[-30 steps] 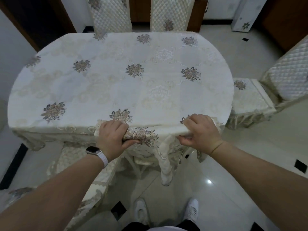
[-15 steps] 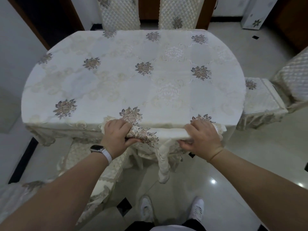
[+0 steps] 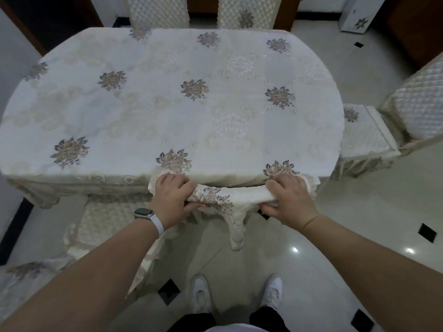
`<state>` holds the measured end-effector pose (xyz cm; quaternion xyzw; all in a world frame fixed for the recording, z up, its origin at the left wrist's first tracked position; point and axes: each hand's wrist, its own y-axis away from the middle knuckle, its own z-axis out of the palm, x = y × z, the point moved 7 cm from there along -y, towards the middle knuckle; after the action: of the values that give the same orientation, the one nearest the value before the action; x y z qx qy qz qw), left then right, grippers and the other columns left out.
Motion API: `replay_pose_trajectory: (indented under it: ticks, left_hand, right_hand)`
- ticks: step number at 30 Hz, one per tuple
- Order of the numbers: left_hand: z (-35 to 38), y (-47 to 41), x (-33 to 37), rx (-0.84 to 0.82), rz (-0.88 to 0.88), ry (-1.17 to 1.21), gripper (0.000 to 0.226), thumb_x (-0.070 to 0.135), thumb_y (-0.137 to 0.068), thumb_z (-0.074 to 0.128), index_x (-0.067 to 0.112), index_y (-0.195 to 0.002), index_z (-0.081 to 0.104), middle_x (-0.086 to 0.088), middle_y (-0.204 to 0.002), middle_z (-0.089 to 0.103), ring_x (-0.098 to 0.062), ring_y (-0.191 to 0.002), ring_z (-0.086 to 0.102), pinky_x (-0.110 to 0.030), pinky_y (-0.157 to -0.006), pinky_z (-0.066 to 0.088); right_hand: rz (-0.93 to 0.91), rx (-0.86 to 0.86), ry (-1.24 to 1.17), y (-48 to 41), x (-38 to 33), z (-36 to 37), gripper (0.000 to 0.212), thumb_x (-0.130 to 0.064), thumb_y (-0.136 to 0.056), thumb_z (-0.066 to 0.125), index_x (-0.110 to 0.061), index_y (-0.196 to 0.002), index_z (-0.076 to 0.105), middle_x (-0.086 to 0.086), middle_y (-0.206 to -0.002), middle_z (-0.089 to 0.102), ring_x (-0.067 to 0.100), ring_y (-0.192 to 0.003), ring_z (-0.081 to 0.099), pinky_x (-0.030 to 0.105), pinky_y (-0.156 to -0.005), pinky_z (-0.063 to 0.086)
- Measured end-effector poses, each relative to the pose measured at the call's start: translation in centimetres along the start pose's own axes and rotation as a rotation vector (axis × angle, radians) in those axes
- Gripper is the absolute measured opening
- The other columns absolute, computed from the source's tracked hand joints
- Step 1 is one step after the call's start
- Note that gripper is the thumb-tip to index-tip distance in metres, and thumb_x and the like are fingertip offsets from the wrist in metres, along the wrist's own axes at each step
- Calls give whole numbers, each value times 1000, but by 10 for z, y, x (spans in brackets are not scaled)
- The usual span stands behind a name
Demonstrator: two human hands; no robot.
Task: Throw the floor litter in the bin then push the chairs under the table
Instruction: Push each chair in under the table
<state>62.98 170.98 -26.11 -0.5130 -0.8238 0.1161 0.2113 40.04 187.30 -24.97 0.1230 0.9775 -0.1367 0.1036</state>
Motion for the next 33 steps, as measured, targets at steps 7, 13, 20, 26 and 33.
replay_pose_trajectory:
  ticks: [7, 13, 20, 26, 33]
  left_hand:
    - [2, -8, -14, -77, 7, 17, 60, 77, -86, 34, 21, -104, 50, -9, -92, 60, -30, -82, 54, -39, -82, 31]
    - [-4, -8, -8, -144, -62, -10, 55, 70, -78, 48, 21, -103, 53, -7, -97, 62, -31, -88, 54, -43, -87, 37]
    - [-16, 8, 14, -111, -245, -9, 47, 32, -71, 85, 13, -111, 66, -7, -114, 66, -32, -109, 61, -57, -98, 44]
    - [-38, 14, 31, -91, -181, 24, 44, 40, -86, 50, 14, -119, 64, -8, -126, 63, -31, -117, 58, -54, -103, 44]
    - [-64, 33, 49, -83, -214, -54, 44, 41, -89, 53, 21, -128, 60, -4, -130, 61, -27, -122, 54, -51, -102, 44]
  right_hand:
    - [28, -34, 49, -6, -5, 2, 50, -55, -72, 56, -10, -90, 67, 8, -87, 58, 31, -77, 55, 42, -79, 41]
    - [57, -180, 22, -4, -10, -3, 48, -58, -78, 49, -15, -99, 59, 6, -93, 54, 30, -86, 53, 46, -83, 43]
    - [65, -198, 56, 2, -35, -13, 46, -50, -79, 45, -15, -105, 59, 5, -103, 59, 29, -98, 55, 44, -93, 42]
    - [-73, -107, 26, 5, -62, -25, 41, -39, -82, 48, -11, -108, 62, 6, -105, 62, 30, -98, 59, 42, -91, 47]
    - [-346, -130, 75, -1, -93, -38, 48, -43, -87, 47, -13, -122, 61, 6, -119, 62, 27, -108, 57, 42, -96, 47]
